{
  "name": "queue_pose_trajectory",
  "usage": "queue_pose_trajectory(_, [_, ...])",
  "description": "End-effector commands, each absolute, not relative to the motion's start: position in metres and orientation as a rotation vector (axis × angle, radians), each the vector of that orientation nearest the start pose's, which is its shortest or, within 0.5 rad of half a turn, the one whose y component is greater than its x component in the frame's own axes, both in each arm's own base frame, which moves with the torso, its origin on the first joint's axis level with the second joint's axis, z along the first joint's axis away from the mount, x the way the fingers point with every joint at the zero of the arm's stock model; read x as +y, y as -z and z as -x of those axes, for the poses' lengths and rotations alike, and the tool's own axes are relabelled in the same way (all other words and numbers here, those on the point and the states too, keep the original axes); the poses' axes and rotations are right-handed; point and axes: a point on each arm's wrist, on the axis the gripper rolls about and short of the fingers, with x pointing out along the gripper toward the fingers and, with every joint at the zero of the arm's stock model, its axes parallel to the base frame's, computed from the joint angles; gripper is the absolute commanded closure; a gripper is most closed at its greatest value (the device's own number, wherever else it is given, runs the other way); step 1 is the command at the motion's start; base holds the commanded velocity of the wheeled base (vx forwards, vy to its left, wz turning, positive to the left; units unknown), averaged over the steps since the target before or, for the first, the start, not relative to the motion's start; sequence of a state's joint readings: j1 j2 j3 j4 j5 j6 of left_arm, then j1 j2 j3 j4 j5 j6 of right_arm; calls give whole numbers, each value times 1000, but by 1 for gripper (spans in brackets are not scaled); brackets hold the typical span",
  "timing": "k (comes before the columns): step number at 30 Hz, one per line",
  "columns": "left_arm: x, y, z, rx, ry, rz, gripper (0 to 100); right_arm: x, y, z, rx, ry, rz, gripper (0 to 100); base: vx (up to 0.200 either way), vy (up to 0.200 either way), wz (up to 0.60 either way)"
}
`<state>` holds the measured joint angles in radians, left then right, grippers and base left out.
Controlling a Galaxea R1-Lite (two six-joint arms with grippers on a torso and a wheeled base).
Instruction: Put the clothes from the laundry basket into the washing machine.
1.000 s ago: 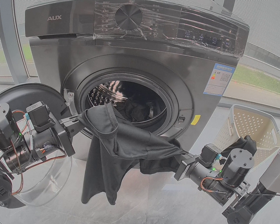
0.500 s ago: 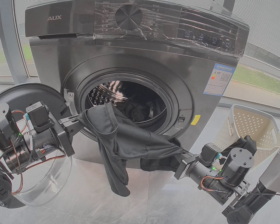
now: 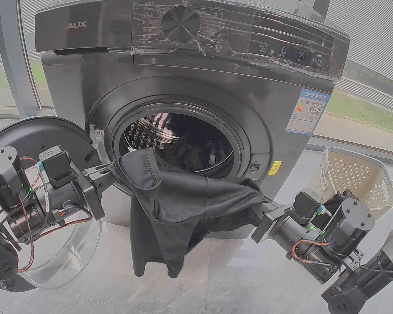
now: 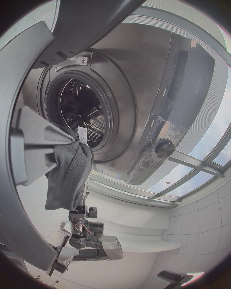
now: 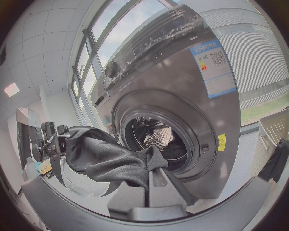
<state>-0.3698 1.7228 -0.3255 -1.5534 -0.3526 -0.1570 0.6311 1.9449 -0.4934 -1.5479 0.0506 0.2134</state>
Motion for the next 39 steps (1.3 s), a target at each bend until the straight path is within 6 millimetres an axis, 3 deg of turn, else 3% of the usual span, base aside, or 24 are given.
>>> queue_pose_trajectory(1, [-94, -146, -238, -82, 696, 141, 100, 179, -140, -245, -74, -692, -248, 100, 0, 0, 0])
queue_pose_trajectory(39, [-82, -151, -247, -109, 640, 140, 100, 171, -138, -252, -71, -655, -244, 100, 0, 0, 0])
